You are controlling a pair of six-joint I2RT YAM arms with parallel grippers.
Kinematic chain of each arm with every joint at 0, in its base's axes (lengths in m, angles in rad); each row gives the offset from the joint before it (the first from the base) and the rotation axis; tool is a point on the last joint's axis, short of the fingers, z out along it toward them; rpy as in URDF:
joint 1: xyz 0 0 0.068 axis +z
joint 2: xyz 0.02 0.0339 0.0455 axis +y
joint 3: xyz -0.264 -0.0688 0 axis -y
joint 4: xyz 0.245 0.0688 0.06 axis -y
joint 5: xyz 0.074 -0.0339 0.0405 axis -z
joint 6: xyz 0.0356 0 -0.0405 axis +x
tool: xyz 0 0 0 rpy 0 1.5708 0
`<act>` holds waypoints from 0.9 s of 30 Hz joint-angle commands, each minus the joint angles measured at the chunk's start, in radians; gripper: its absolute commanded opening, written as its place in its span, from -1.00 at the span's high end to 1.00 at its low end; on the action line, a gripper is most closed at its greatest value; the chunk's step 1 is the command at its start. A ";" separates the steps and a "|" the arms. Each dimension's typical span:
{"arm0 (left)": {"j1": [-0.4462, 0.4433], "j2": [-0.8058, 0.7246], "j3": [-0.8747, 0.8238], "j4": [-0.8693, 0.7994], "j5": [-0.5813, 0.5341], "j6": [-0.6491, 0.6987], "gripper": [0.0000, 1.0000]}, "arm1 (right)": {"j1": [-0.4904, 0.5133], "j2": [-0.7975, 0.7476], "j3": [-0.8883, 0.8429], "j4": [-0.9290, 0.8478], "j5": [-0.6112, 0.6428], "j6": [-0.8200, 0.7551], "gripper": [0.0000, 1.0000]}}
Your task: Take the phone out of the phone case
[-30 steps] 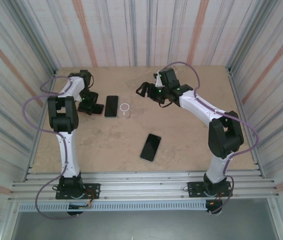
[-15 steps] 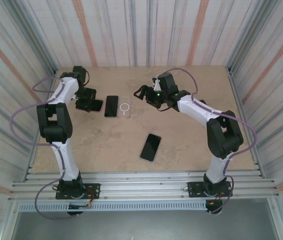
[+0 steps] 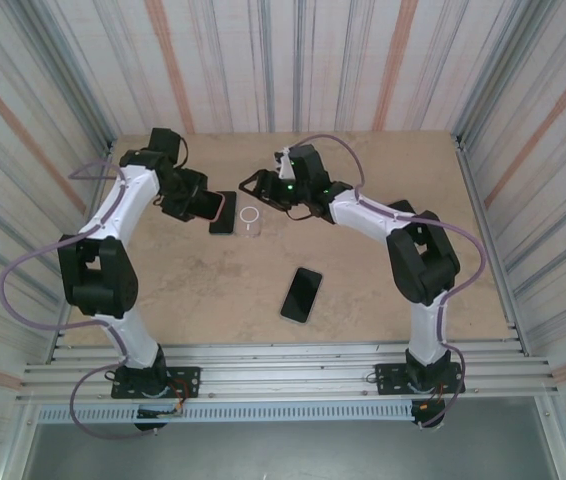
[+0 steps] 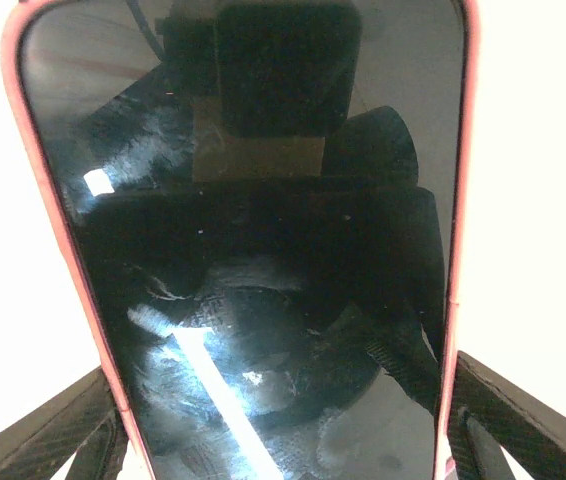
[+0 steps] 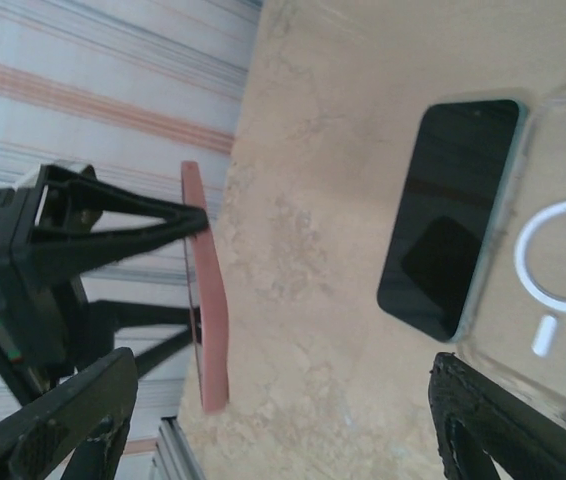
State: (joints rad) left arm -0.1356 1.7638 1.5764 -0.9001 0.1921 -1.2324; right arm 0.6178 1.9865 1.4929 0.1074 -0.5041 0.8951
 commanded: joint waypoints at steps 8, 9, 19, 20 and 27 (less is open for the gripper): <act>-0.050 -0.072 -0.027 0.074 0.055 -0.027 -0.04 | 0.054 0.100 0.109 0.029 -0.056 0.028 -0.20; -0.053 -0.074 -0.027 0.079 0.061 -0.030 -0.04 | 0.056 0.105 0.113 0.028 -0.057 0.029 -0.13; -0.074 -0.074 -0.029 0.091 0.082 -0.045 -0.04 | 0.058 0.139 0.151 0.051 -0.054 0.052 0.50; -0.075 -0.075 -0.032 0.093 0.084 -0.047 -0.04 | 0.058 0.140 0.151 0.051 -0.054 0.052 0.53; -0.075 -0.076 -0.036 0.097 0.088 -0.042 -0.15 | 0.055 0.133 0.148 0.049 -0.049 0.040 0.81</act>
State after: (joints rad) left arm -0.2054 1.7428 1.5421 -0.8139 0.2668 -1.2697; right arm 0.6739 2.1098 1.6146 0.1562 -0.5545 0.9424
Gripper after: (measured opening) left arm 0.791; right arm 0.123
